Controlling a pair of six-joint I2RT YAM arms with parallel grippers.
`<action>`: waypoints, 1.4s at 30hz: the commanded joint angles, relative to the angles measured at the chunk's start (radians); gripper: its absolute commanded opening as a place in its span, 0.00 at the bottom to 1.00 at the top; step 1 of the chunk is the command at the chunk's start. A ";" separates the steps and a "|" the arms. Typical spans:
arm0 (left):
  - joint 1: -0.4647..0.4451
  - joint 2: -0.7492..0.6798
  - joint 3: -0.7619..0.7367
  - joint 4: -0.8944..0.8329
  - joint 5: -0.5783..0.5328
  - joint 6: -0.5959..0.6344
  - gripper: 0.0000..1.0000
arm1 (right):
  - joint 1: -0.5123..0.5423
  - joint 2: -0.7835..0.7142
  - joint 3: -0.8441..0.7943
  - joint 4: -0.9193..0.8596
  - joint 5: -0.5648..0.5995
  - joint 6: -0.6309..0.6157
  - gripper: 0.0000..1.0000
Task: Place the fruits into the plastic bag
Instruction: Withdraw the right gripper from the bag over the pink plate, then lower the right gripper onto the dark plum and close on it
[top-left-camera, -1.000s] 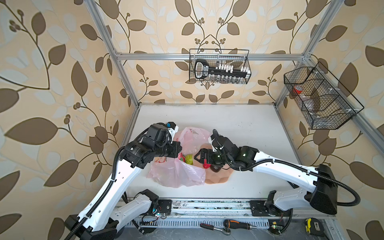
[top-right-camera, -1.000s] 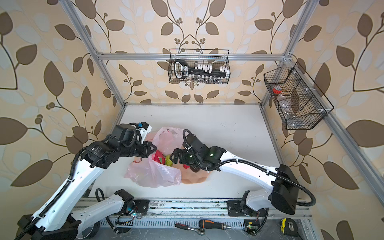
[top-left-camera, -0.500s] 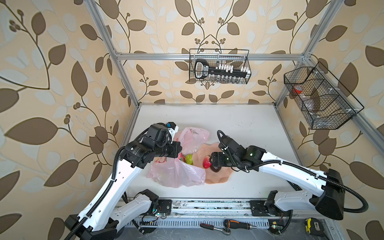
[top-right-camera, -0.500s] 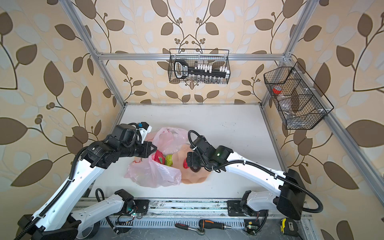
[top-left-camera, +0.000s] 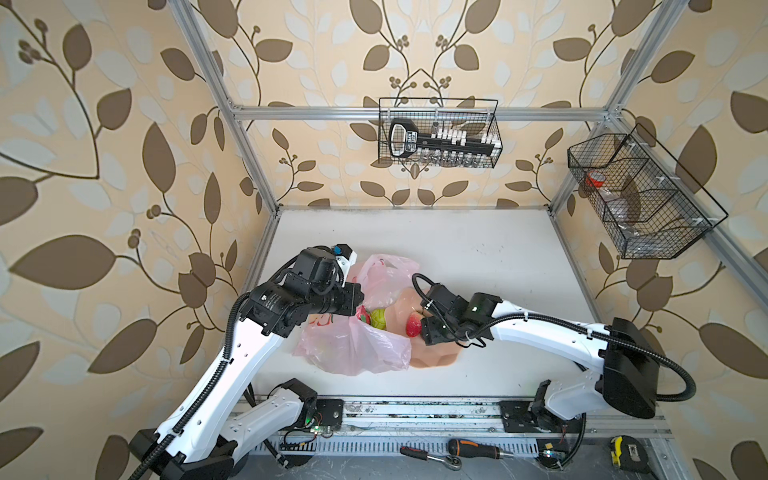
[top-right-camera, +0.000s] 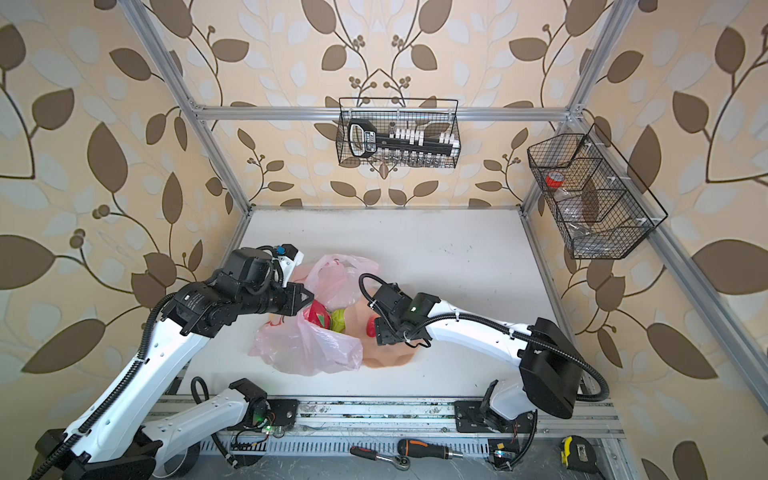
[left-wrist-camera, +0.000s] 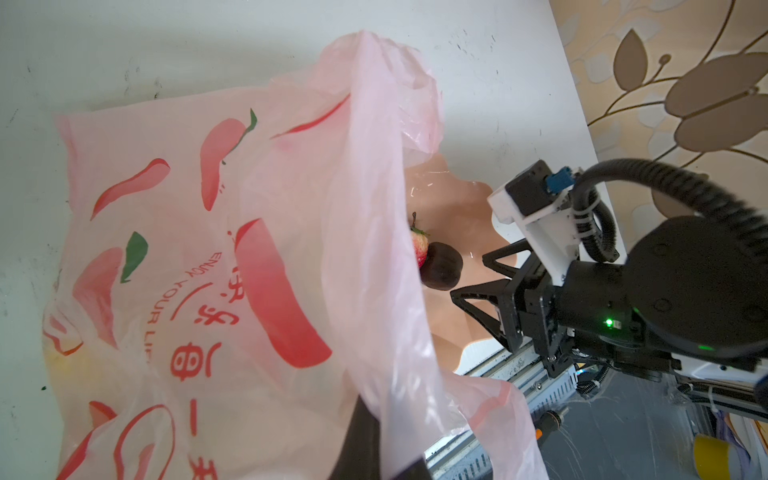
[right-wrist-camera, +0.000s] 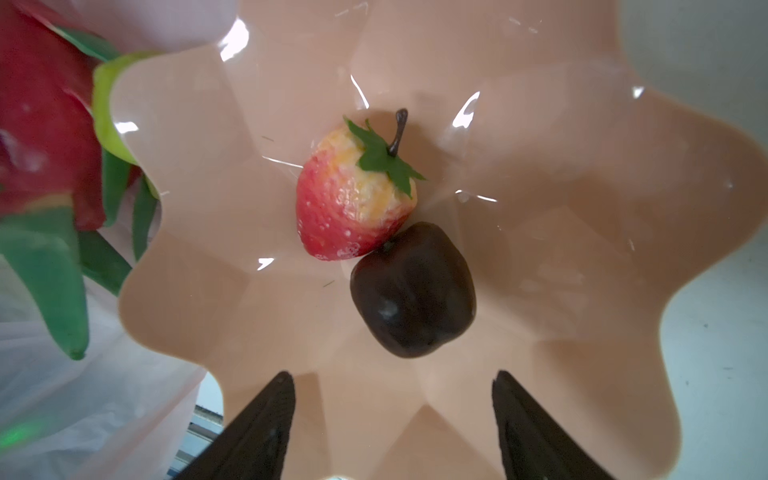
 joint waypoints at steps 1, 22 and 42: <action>0.004 -0.004 0.005 -0.003 0.000 0.008 0.00 | 0.011 0.037 -0.023 0.010 0.023 -0.027 0.74; 0.004 -0.005 0.006 -0.012 -0.002 0.011 0.00 | -0.008 0.177 -0.023 0.095 0.032 -0.087 0.68; 0.004 0.003 0.008 -0.004 0.000 0.011 0.00 | -0.012 0.070 -0.039 0.054 0.058 -0.094 0.48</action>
